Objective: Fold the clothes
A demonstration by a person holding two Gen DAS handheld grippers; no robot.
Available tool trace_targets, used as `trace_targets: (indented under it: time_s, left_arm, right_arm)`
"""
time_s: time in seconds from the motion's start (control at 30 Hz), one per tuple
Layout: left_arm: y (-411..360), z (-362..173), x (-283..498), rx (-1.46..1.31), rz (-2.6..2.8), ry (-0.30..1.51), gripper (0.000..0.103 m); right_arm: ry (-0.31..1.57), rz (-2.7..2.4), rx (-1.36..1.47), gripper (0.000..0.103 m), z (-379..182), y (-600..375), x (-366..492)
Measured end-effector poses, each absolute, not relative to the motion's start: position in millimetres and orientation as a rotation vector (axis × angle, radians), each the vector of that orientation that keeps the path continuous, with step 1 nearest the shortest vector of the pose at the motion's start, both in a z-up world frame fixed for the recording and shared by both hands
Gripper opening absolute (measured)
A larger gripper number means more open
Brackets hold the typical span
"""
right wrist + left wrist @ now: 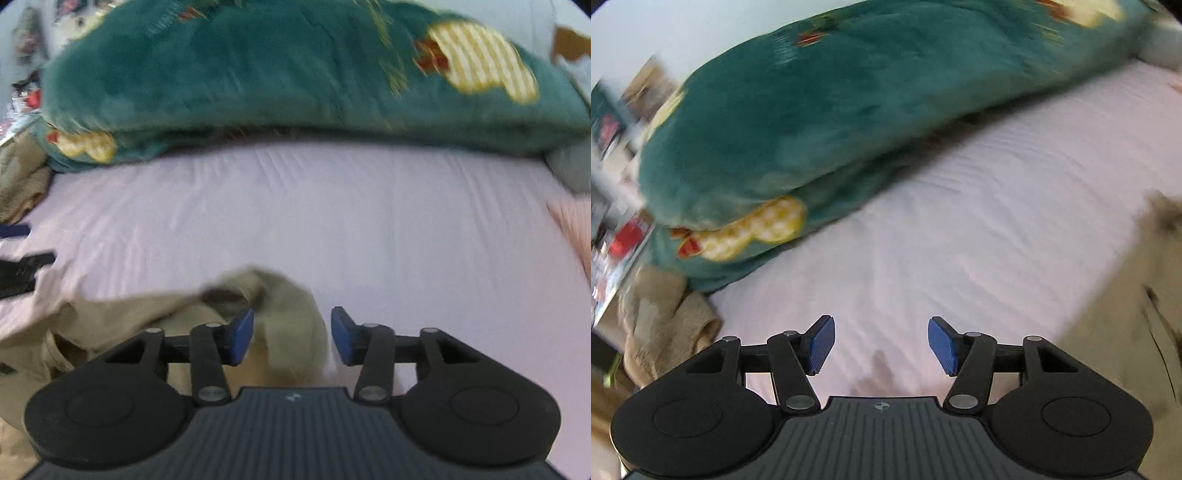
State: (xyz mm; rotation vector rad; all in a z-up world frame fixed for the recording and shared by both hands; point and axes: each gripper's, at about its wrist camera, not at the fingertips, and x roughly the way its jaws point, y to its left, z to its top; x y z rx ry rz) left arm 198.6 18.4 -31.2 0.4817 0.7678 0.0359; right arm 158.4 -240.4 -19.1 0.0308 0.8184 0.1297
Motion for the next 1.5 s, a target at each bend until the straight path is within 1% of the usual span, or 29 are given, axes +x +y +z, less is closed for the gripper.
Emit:
trace_targets:
  time_s: [0.03,0.1,0.2,0.27,0.37,0.47,0.53,0.6,0.63,0.67,0.7,0.77,0.87,0.9,0.97,1.0,1.03,1.07,1.1,1.13,1.17,1.2,1.23,1.27,1.33,1.5]
  left_arm:
    - [25,-23,208,0.426,0.049,0.792,0.058]
    - [29,-9,199,0.303,-0.075,0.833,0.058]
    - [14,-1,166,0.272,-0.279,0.867,0.06]
    - [-1,-5,138,0.31,-0.355,0.866,0.066]
    - [-31,-28,117,0.454,-0.359,0.848,0.067]
    - [-48,-57,123,0.558,-0.316,0.859,0.067]
    - [-53,-72,132,0.593,-0.278,0.869,0.068]
    - [-53,-83,146,0.595,-0.232,0.883,0.072]
    - [-50,-78,150,0.579,-0.225,0.888,0.075]
    - [-47,-79,153,0.562,-0.213,0.886,0.083]
    - [-44,-79,157,0.546,-0.201,0.886,0.086]
    - [-31,-83,164,0.494,-0.196,0.904,0.097]
    - [-13,-86,172,0.398,-0.222,0.953,0.099]
    - [-9,-88,175,0.374,-0.231,0.969,0.099]
    - [-5,-89,178,0.355,-0.244,0.984,0.099]
    - [-7,-89,176,0.367,-0.241,0.981,0.099]
    - [-9,-90,175,0.38,-0.238,0.977,0.099]
    - [-12,-90,171,0.396,-0.236,0.964,0.098]
    - [-15,-89,167,0.411,-0.235,0.951,0.097]
    - [-14,-88,164,0.392,-0.239,0.943,0.092]
    - [-13,-88,162,0.372,-0.244,0.935,0.079]
    - [-12,-87,160,0.352,-0.249,0.927,0.07]
    - [-11,-84,158,0.325,-0.251,0.924,0.046]
    - [-10,-82,157,0.312,-0.25,0.92,0.025]
    - [-14,-82,156,0.335,-0.23,0.893,0.015]
    - [-6,-76,160,0.333,-0.229,0.861,0.014]
  right_arm:
    - [0.82,0.145,0.012,0.052,-17,-237,164]
    - [0.827,0.171,-0.029,0.053,-15,-230,173]
    - [0.86,0.173,-0.108,0.055,-25,-223,182]
    - [0.88,0.175,-0.161,0.056,-32,-219,189]
    - [0.911,0.177,-0.241,0.056,-43,-212,198]
    - [0.937,0.181,-0.308,0.056,-53,-206,207]
    - [0.947,0.201,-0.301,0.057,-57,-200,215]
    - [0.967,0.224,-0.337,0.057,-66,-190,223]
    - [0.97,0.239,-0.352,0.058,-71,-185,227]
    - [0.974,0.253,-0.361,0.058,-76,-181,231]
    - [0.983,0.264,-0.358,0.059,-81,-178,234]
    - [0.992,0.261,-0.336,0.06,-89,-176,241]
    - [0.996,0.253,-0.213,0.06,-92,-188,247]
    - [0.998,0.26,-0.185,0.057,-92,-191,245]
    - [1.004,0.275,-0.128,0.042,-92,-198,242]
    - [1.003,0.282,-0.122,0.028,-92,-199,240]
    - [0.999,0.291,-0.153,0.012,-90,-195,237]
    - [0.995,0.297,-0.186,0.005,-89,-190,233]
    - [0.992,0.298,-0.221,0.003,-88,-185,230]
    - [0.989,0.298,-0.257,0.002,-87,-180,227]
    - [0.984,0.295,-0.28,0.002,-85,-176,224]
    - [0.975,0.286,-0.283,0.002,-83,-175,223]
    - [0.965,0.277,-0.285,0.002,-80,-174,221]
    - [0.953,0.266,-0.286,0.002,-77,-174,220]
    - [0.907,0.241,-0.283,0.001,-67,-174,216]
    - [0.807,0.204,-0.327,0.001,-39,-173,208]
